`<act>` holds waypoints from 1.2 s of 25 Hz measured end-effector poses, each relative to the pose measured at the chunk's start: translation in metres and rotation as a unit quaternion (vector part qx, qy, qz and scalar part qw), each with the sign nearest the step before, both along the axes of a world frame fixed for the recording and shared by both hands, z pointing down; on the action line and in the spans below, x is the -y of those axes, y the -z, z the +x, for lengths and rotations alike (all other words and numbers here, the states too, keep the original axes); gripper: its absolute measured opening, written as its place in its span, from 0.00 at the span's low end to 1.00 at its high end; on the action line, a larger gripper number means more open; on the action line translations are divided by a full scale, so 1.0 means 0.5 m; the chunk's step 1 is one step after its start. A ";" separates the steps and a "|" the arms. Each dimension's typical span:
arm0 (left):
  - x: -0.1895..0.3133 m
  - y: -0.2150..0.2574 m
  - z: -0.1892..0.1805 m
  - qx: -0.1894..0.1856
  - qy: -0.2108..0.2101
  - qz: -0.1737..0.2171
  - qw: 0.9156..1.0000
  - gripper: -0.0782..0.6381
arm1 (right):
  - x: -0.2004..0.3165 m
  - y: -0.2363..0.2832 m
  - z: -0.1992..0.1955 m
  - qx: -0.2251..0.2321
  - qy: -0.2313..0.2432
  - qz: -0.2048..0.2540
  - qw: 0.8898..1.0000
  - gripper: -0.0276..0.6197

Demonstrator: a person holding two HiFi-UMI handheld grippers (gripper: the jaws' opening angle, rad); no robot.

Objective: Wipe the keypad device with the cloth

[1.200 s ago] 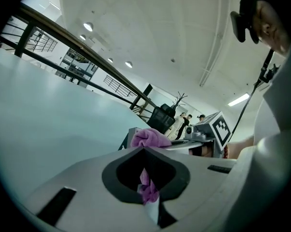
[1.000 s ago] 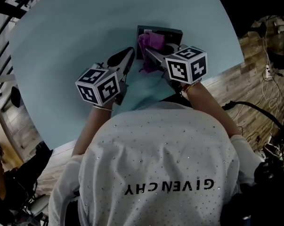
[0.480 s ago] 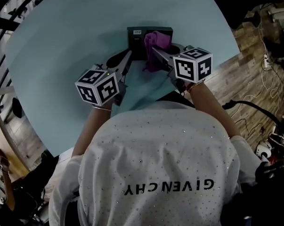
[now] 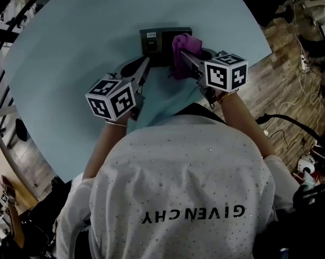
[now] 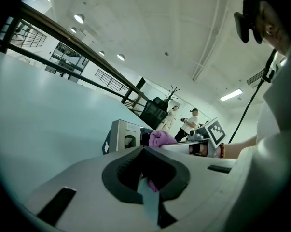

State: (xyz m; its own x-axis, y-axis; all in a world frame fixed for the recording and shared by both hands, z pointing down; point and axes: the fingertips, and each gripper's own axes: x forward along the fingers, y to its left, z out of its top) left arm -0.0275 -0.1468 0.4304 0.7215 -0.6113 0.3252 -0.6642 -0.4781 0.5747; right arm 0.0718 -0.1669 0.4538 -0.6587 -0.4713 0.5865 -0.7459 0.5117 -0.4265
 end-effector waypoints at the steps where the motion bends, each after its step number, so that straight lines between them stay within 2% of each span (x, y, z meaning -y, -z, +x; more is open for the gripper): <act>1: -0.002 0.000 -0.002 0.001 0.000 0.000 1.000 0.11 | -0.001 0.000 0.003 0.000 -0.003 0.001 1.000 0.12; 15: -0.032 -0.017 -0.026 0.006 0.002 -0.010 1.000 0.11 | -0.013 -0.009 0.044 -0.005 -0.050 0.005 0.999 0.12; 22: -0.033 -0.024 -0.042 0.006 0.012 -0.011 1.000 0.11 | -0.016 -0.043 0.098 -0.047 -0.099 -0.018 0.994 0.12; 25: -0.037 -0.018 -0.046 0.006 0.016 -0.008 1.000 0.11 | -0.011 -0.018 0.090 -0.053 -0.093 0.011 0.994 0.12; 28: -0.046 -0.008 -0.055 0.007 0.023 -0.004 1.000 0.11 | -0.003 0.027 0.056 -0.027 -0.074 0.053 0.996 0.12; 30: -0.053 -0.006 -0.063 0.007 0.030 -0.003 1.000 0.11 | -0.003 0.045 0.021 -0.005 -0.051 0.062 0.997 0.12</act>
